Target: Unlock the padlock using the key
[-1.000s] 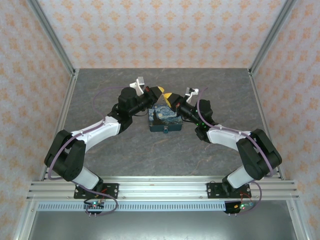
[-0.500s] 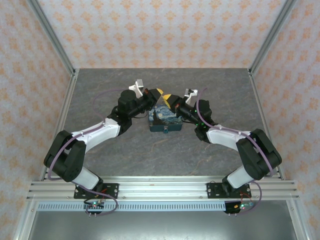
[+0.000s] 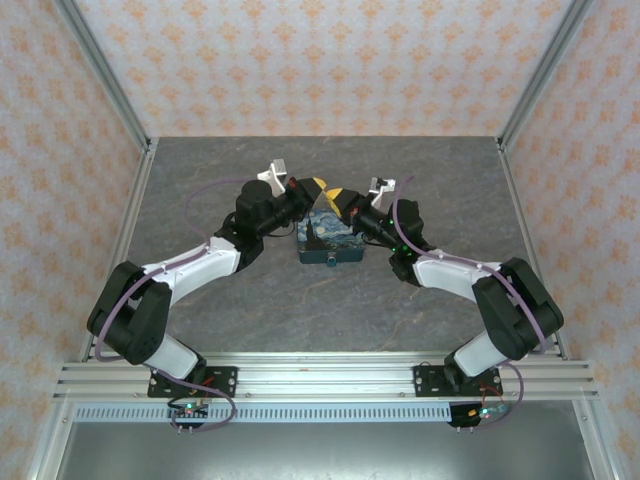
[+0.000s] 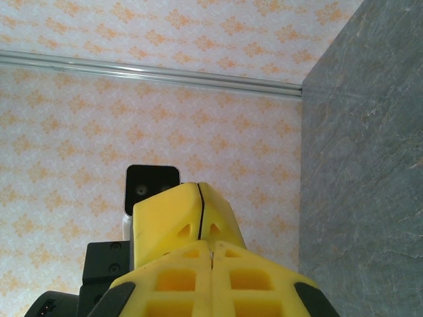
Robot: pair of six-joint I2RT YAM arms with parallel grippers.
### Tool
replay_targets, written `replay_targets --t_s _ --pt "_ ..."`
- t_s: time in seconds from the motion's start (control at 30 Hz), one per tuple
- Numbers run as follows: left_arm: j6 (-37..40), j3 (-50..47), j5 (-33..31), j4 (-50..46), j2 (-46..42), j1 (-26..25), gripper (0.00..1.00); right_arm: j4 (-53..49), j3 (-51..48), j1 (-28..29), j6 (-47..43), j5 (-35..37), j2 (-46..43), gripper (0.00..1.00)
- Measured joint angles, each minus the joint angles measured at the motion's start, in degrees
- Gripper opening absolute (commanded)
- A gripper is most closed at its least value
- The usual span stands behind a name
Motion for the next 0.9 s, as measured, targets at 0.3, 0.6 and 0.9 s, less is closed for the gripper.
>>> replay_targets --t_s 0.3,0.6,0.9 --pt "2.23 0.11 -2.34 -11.54 -6.29 2.27 0.92 -1.55 -2.25 -1.33 -0.50 0.48 -0.83 0.00" --pt "11.39 3.34 -6.21 -33.88 -13.49 2.14 1.00 -13.90 -3.76 -3.30 -7.08 0.66 -8.20 0.00" --pt "17.25 -4.33 -4.87 -41.38 -10.84 -4.44 0.90 -21.20 -4.66 -4.44 -11.15 0.66 -9.33 0.00"
